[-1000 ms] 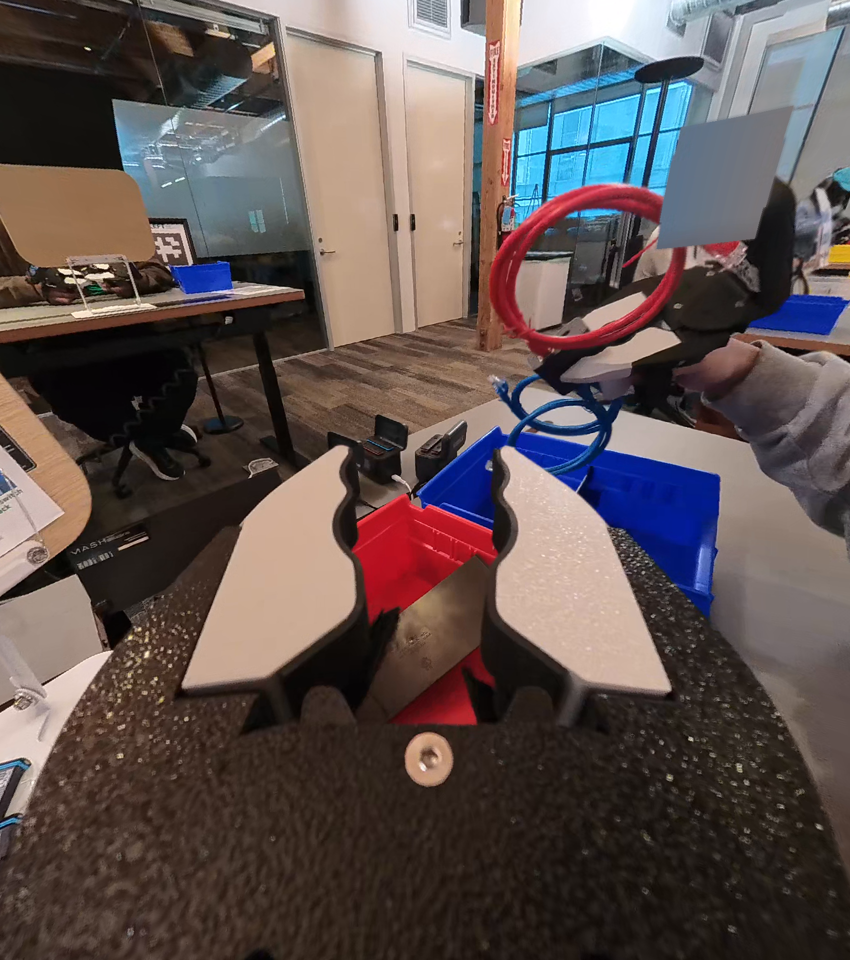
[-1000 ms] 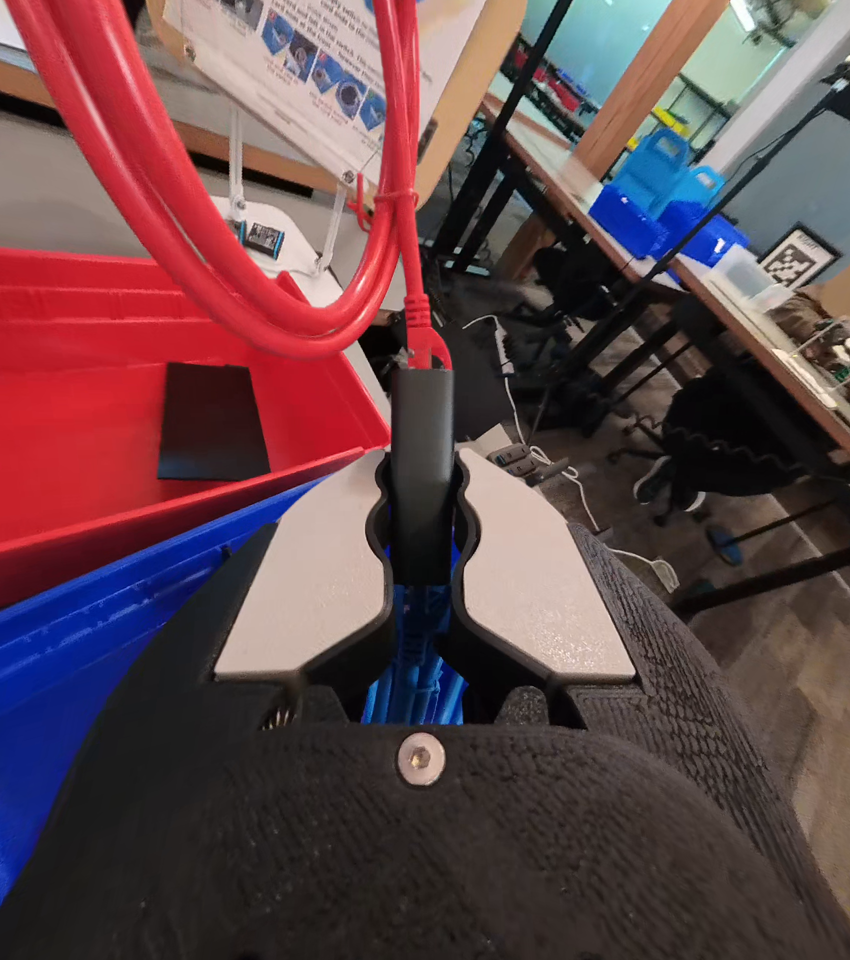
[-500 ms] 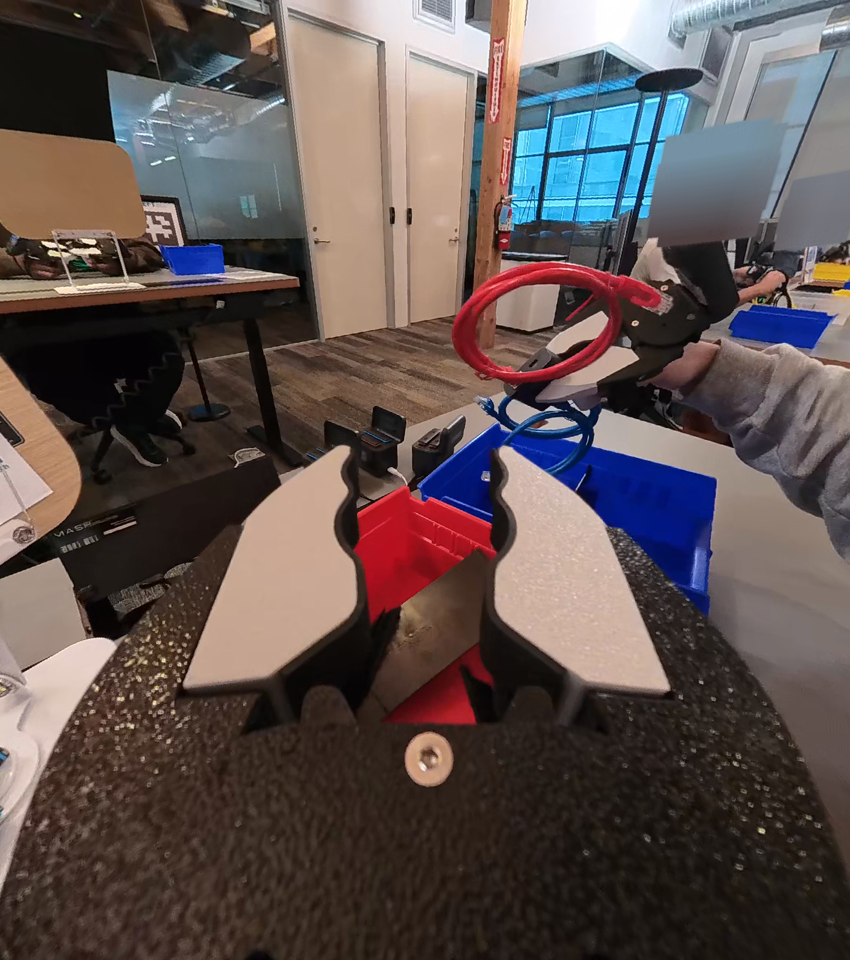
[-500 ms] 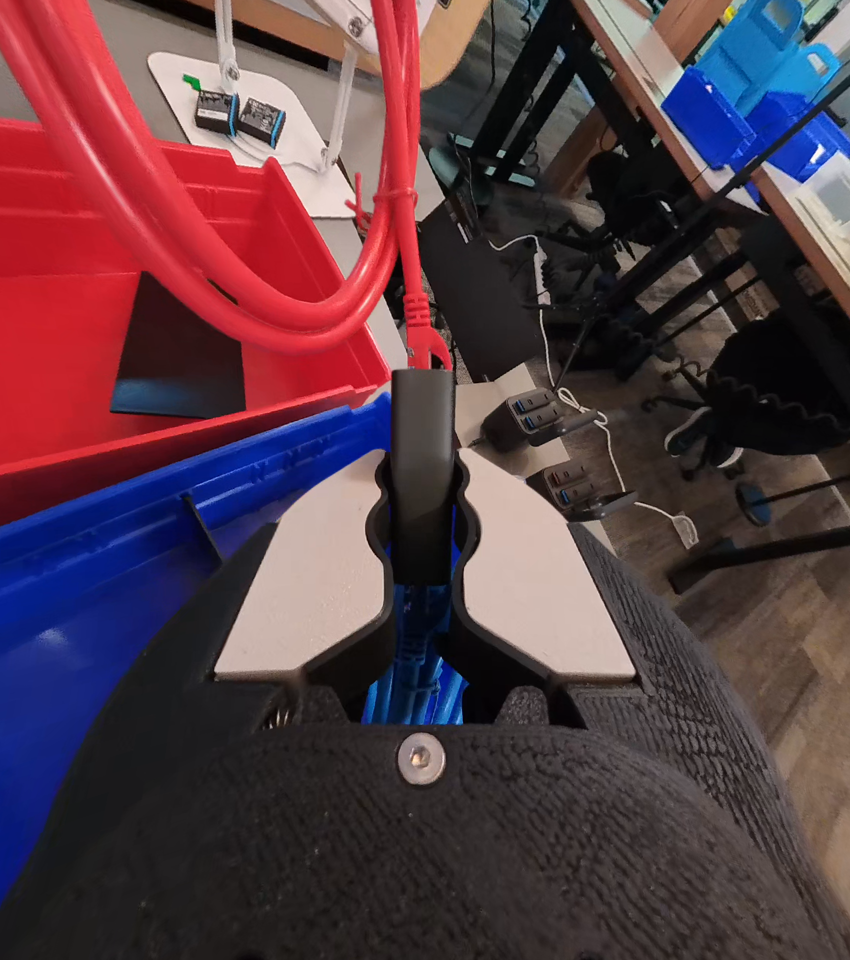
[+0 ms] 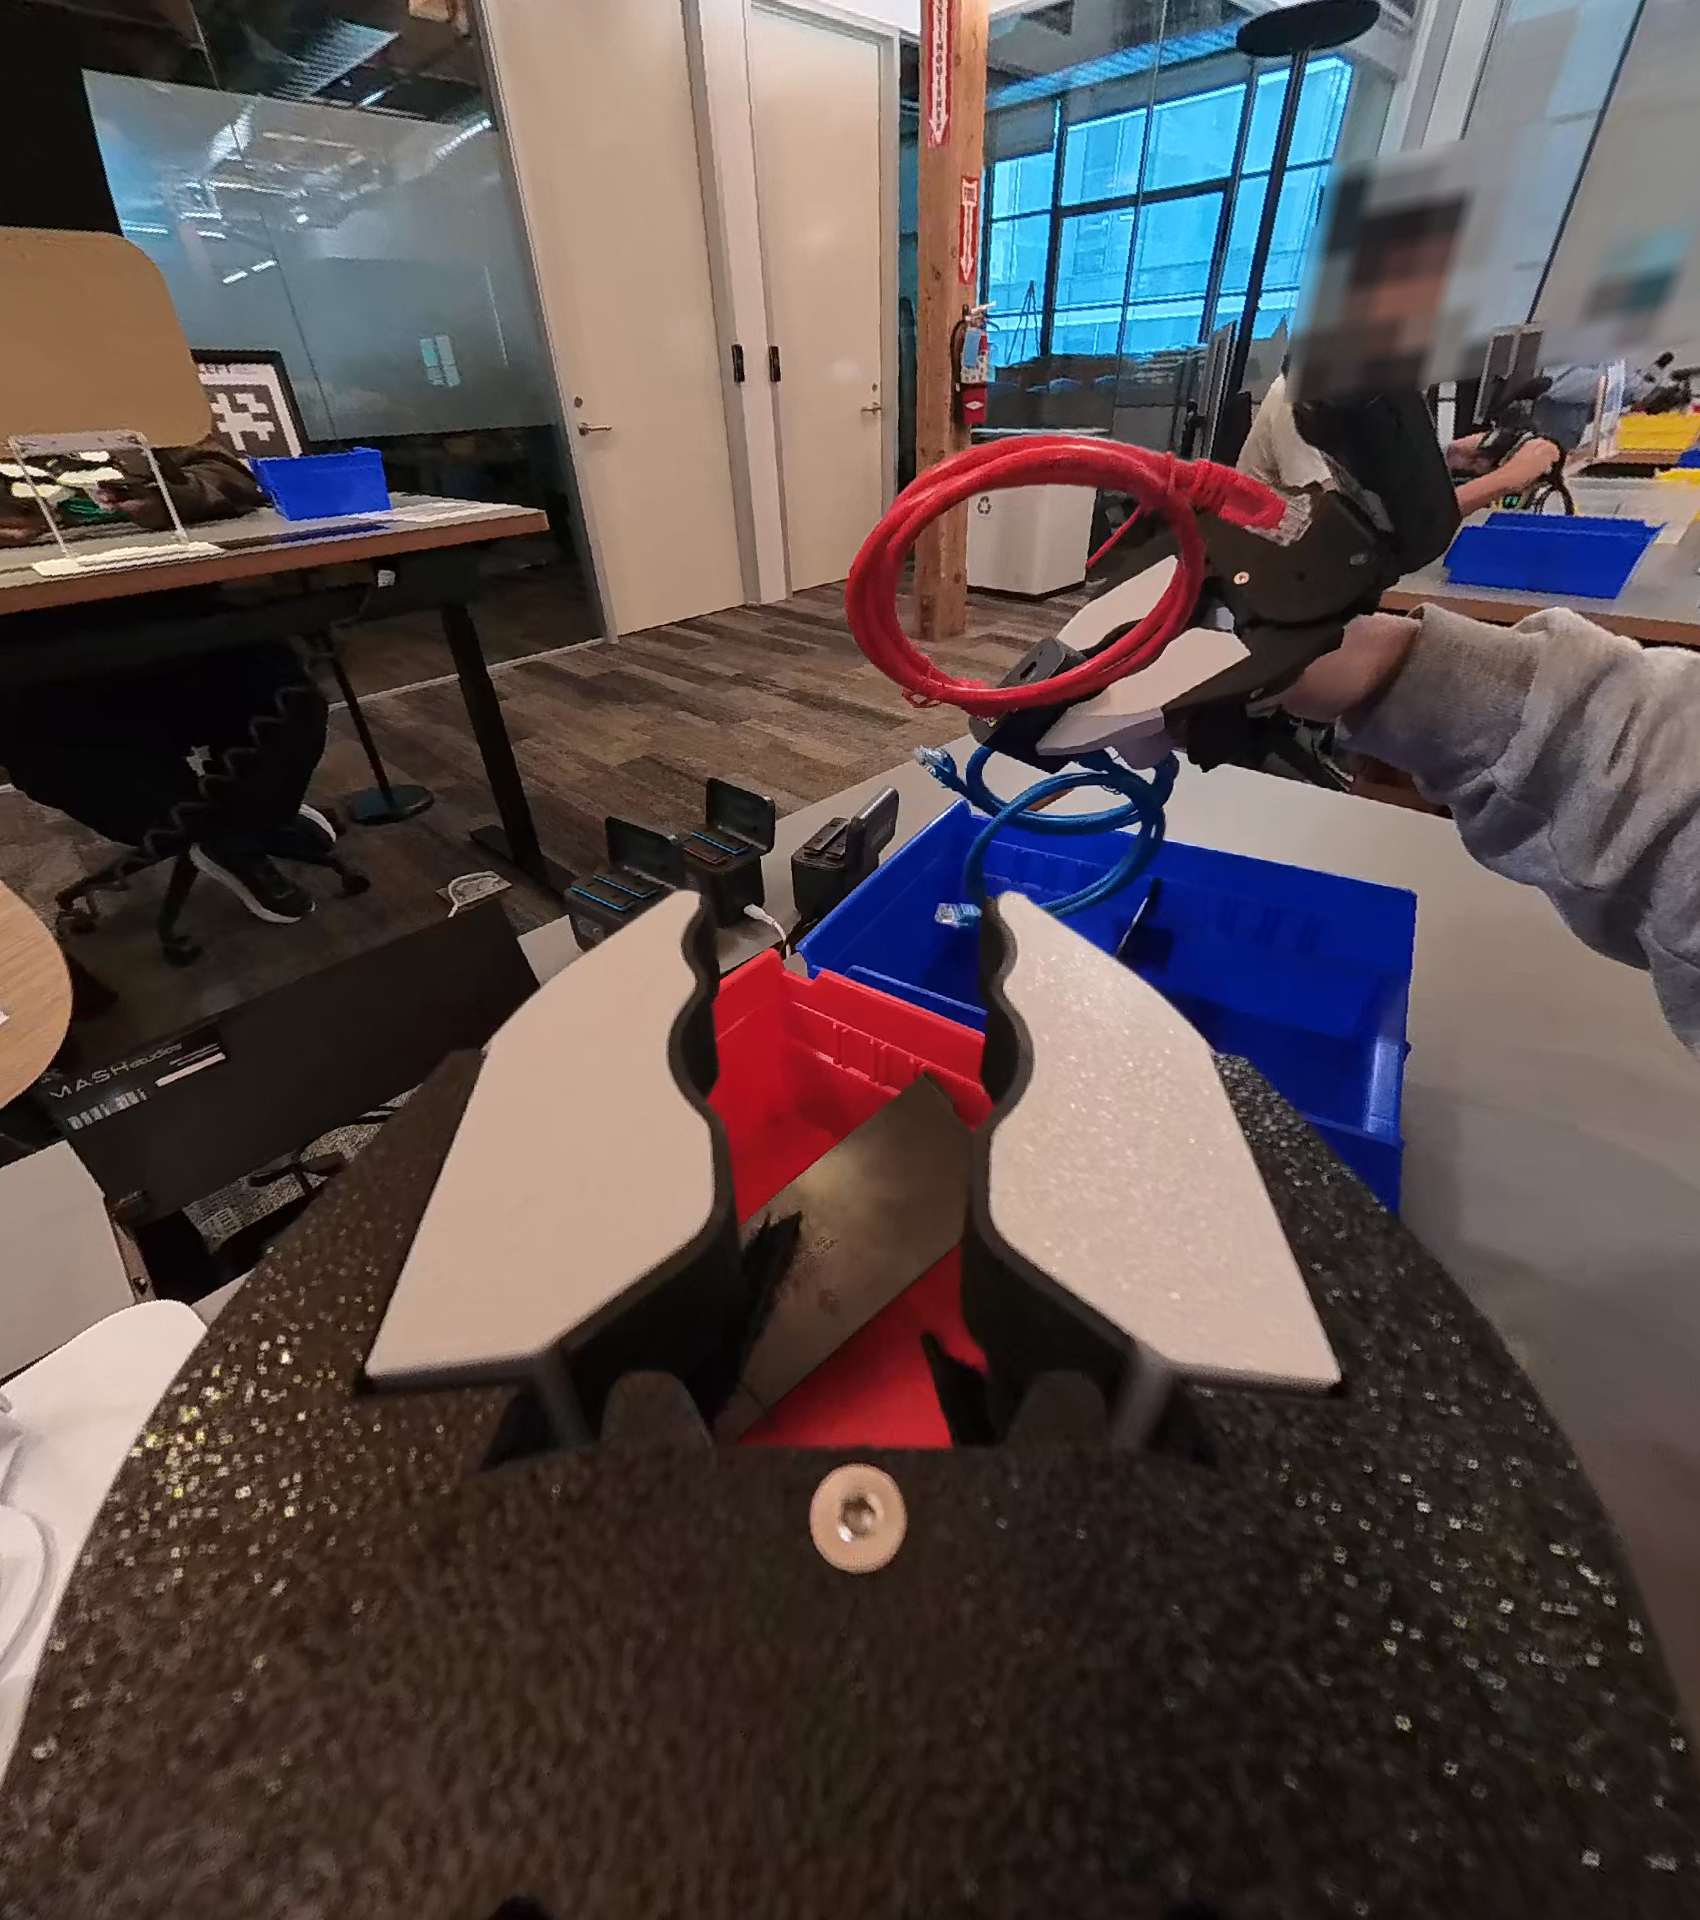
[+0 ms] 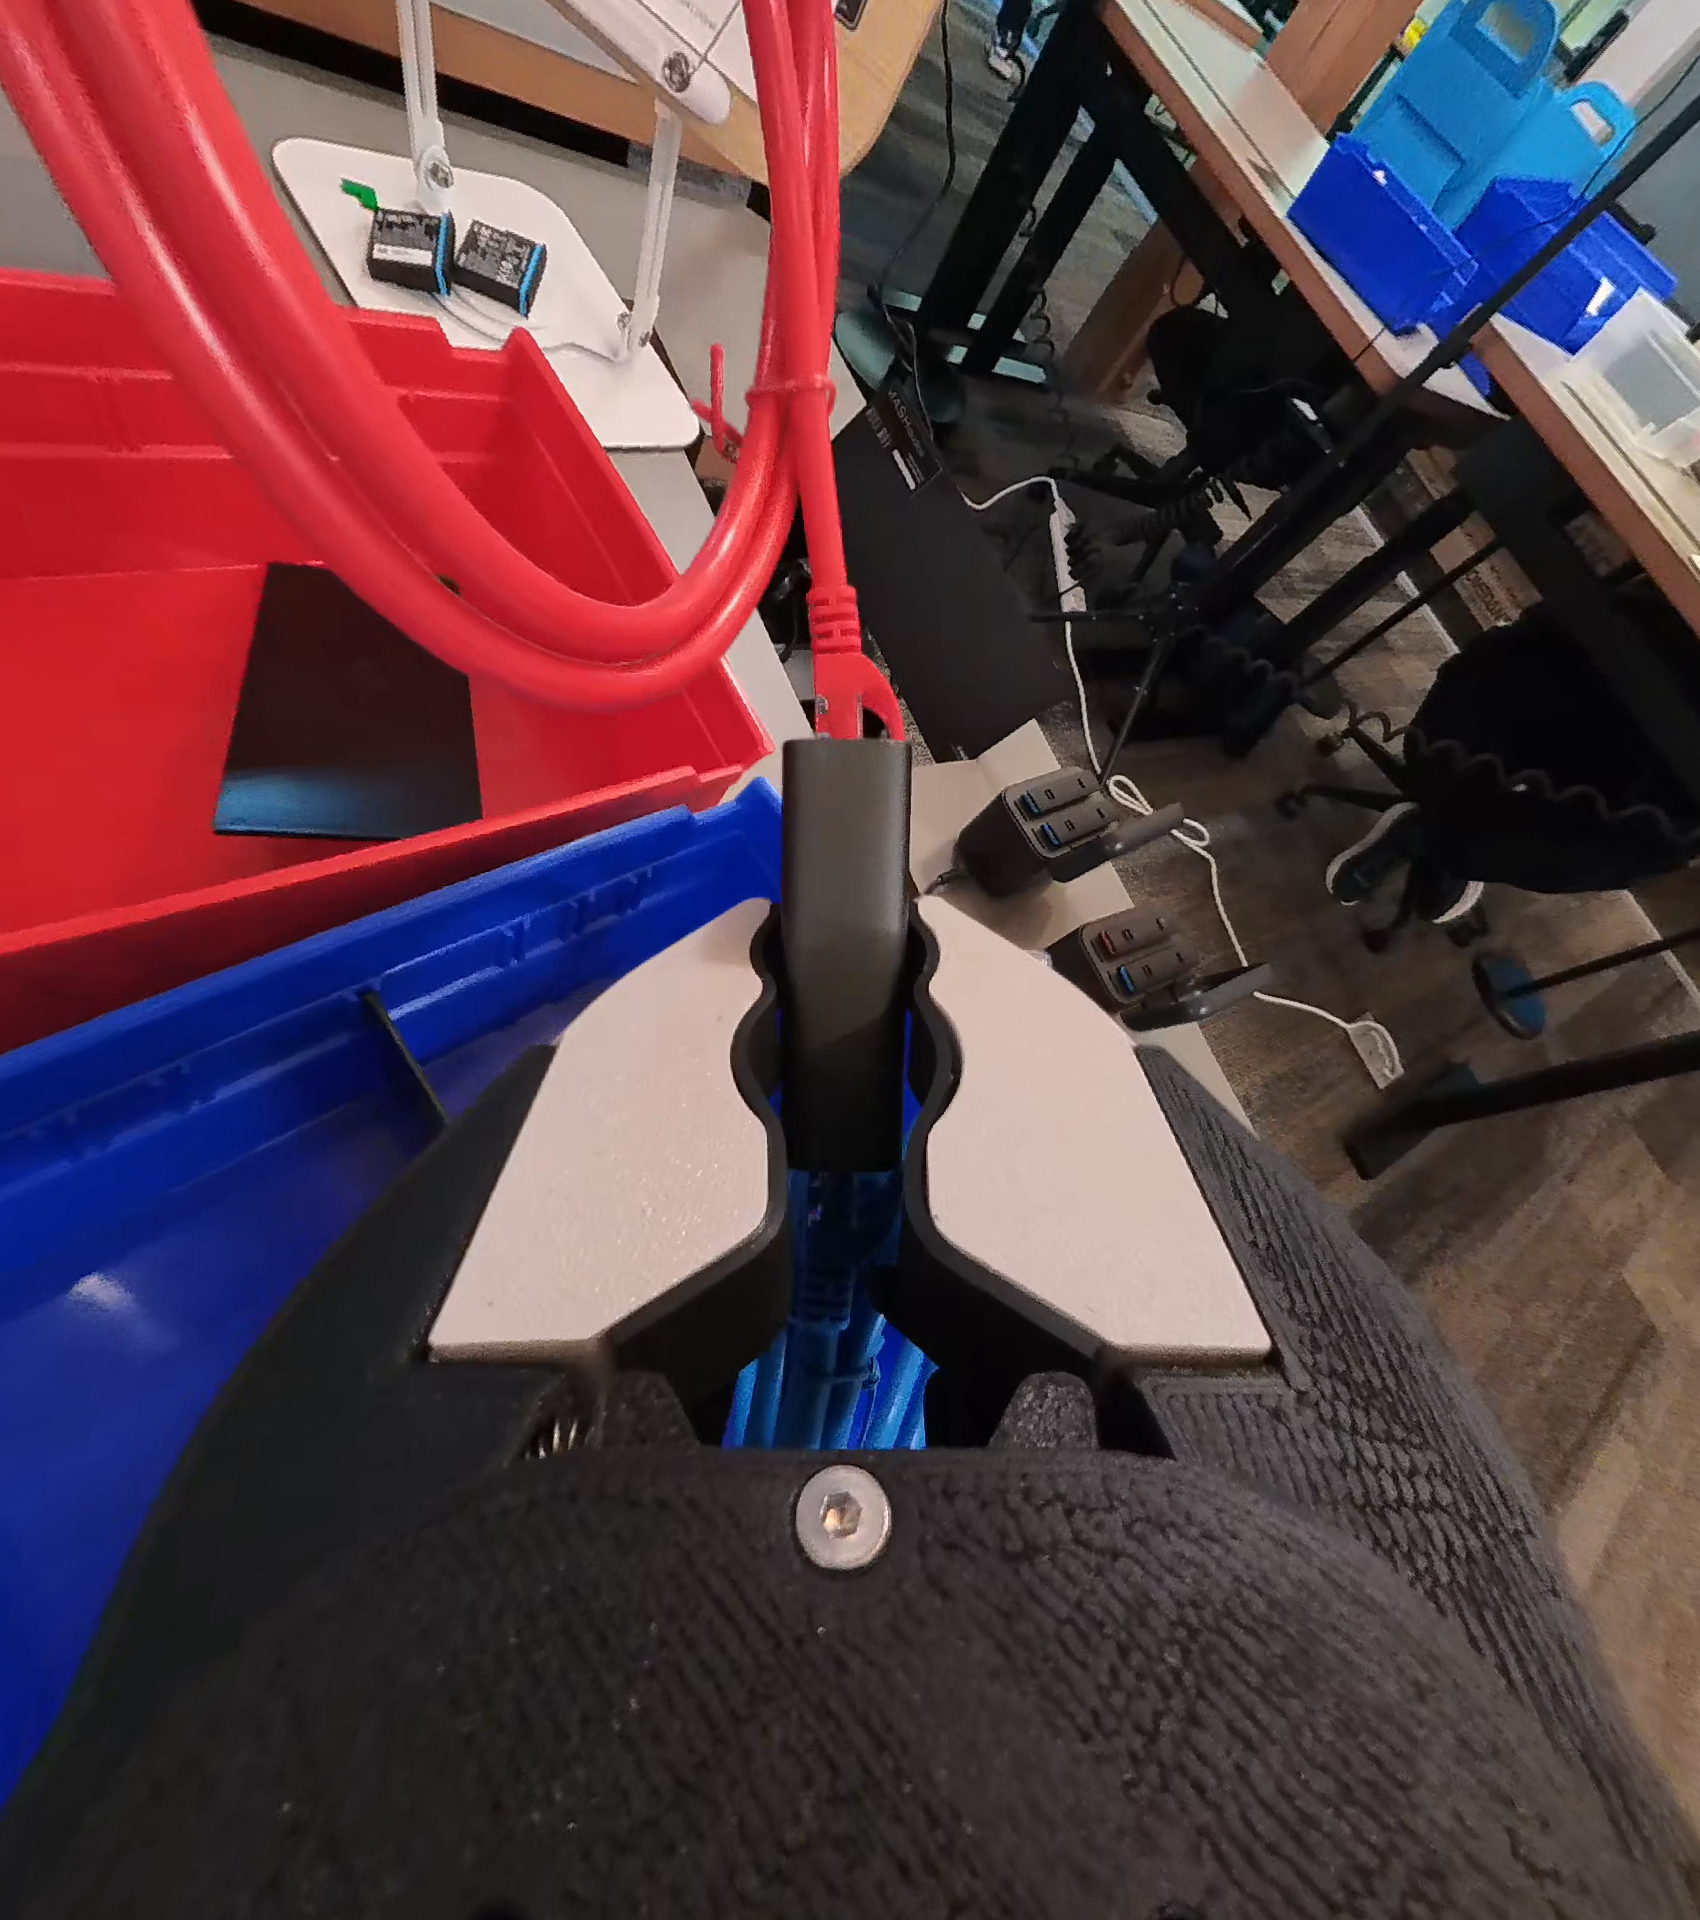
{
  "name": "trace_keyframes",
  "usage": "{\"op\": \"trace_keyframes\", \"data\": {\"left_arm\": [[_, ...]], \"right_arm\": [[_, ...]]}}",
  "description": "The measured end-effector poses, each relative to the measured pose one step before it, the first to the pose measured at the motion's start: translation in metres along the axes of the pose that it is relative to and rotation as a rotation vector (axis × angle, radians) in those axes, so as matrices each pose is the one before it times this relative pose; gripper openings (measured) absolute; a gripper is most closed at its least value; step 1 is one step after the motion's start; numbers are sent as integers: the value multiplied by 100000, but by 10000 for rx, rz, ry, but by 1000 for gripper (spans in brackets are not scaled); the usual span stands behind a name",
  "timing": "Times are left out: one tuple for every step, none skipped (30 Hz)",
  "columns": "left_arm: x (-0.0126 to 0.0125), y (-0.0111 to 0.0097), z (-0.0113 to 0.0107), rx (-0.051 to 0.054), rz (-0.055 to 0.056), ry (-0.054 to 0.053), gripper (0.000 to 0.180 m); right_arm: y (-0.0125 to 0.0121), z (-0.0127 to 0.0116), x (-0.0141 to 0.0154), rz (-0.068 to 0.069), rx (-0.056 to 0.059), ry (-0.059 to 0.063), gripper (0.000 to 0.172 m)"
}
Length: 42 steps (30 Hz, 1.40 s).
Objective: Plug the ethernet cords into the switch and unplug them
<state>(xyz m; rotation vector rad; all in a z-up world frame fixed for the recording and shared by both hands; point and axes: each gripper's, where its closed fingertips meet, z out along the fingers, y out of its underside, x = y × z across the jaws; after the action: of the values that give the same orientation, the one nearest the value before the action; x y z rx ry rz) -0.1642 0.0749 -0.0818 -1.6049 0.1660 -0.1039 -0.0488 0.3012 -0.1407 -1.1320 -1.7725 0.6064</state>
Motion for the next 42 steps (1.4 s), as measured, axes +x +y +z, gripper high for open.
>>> {"op": "trace_keyframes", "data": {"left_arm": [[53,72,78,-44,13,15,48],[51,53,61,-37,8,16,48],[28,52,55,-28,4,10,48],[15,28,32,-16,4,4,48],[3,23,22,-11,0,6,48],[-1,23,11,-10,-6,6,48],[5,17,16,-6,-2,5,48],[-16,13,15,-2,-2,4,48],[-25,26,22,-5,-11,1,48],[-7,28,32,-7,-13,8,48],[-7,48,36,-15,-8,11,48],[-33,66,42,-22,-9,-8,48],[-25,71,60,-27,-9,-7,48],[-5,84,78,-31,-7,12,48],[11,77,97,-35,-9,12,48],[16,95,106,-42,-4,4,48],[36,101,115,-49,4,11,48],[63,103,147,-53,12,18,48],[74,109,167,-61,17,9,48],[74,86,174,-45,32,-7,48],[112,83,190,-46,48,2,48],[101,75,207,-50,58,-6,48],[83,22,213,-12,76,-44,47],[123,-4,235,-4,89,-43,47],[224,-15,289,-14,104,-11,46],[307,-53,363,-15,137,-3,46],[288,-69,452,-16,191,-75,47],[292,-168,536,56,261,-158,47],[418,-288,649,134,348,-152,47],[460,-365,789,156,438,-160,48],[352,-350,934,107,550,-204,49],[353,-221,1027,-13,659,-166,51],[343,-146,1058,-108,653,-139,54],[252,-208,1018,-114,602,-169,57],[247,-242,955,-108,640,-142,59],[92,-185,939,-131,686,-200,62],[-73,-32,890,-209,672,-266,63],[-134,167,883,-325,576,-237,63],[-25,283,861,-396,434,-93,61],[151,282,820,-349,304,74,60],[121,172,750,-236,154,88,58],[131,133,676,-169,52,119,54]], "right_arm": [[192,39,67,7,-88,-12,21],[211,50,84,11,-94,-8,21],[219,52,86,26,-94,-12,20],[230,59,100,27,-94,-4,20],[216,45,97,20,-76,0,20],[204,37,94,25,-70,-3,20],[178,18,83,28,-52,4,20],[132,22,75,28,-26,10,21],[108,8,52,32,-13,7,21],[113,11,35,27,-15,1,20],[112,23,33,20,-32,6,19],[144,41,45,8,-57,12,19],[163,54,42,5,-80,15,20],[143,70,41,-4,-70,8,21],[61,58,8,14,-28,-22,20],[8,36,-39,23,-30,-49,21],[14,32,11,-6,-59,-20,20],[45,40,51,-16,-90,6,20],[59,49,66,-2,-103,8,20],[57,48,66,6,-102,13,21],[26,35,61,-7,-79,33,21],[41,32,4,-11,-89,-3,20],[64,42,-49,-2,-101,-33,21],[57,43,-67,-8,-101,-27,20],[86,41,-116,-17,-116,-56,20],[94,59,-151,-51,-122,-74,20],[74,48,-172,-95,-99,-63,20],[69,70,-212,-96,-86,-89,20],[52,95,-261,-102,-68,-118,20],[22,140,-266,-95,-47,-116,20],[69,177,-259,-68,-83,-117,21],[86,204,-198,-93,-133,-72,20],[111,195,-91,-121,-184,-2,20],[134,188,-49,-79,-256,5,20],[122,199,-44,-29,-280,-9,20],[104,218,-101,26,-258,-76,20],[104,271,-217,32,-192,-185,20],[81,331,-236,19,-85,-225,20],[105,403,-168,77,-21,-230,20],[142,446,-141,123,-25,-252,20],[172,467,-134,98,-46,-265,20],[268,501,-67,83,-136,-243,20]]}}
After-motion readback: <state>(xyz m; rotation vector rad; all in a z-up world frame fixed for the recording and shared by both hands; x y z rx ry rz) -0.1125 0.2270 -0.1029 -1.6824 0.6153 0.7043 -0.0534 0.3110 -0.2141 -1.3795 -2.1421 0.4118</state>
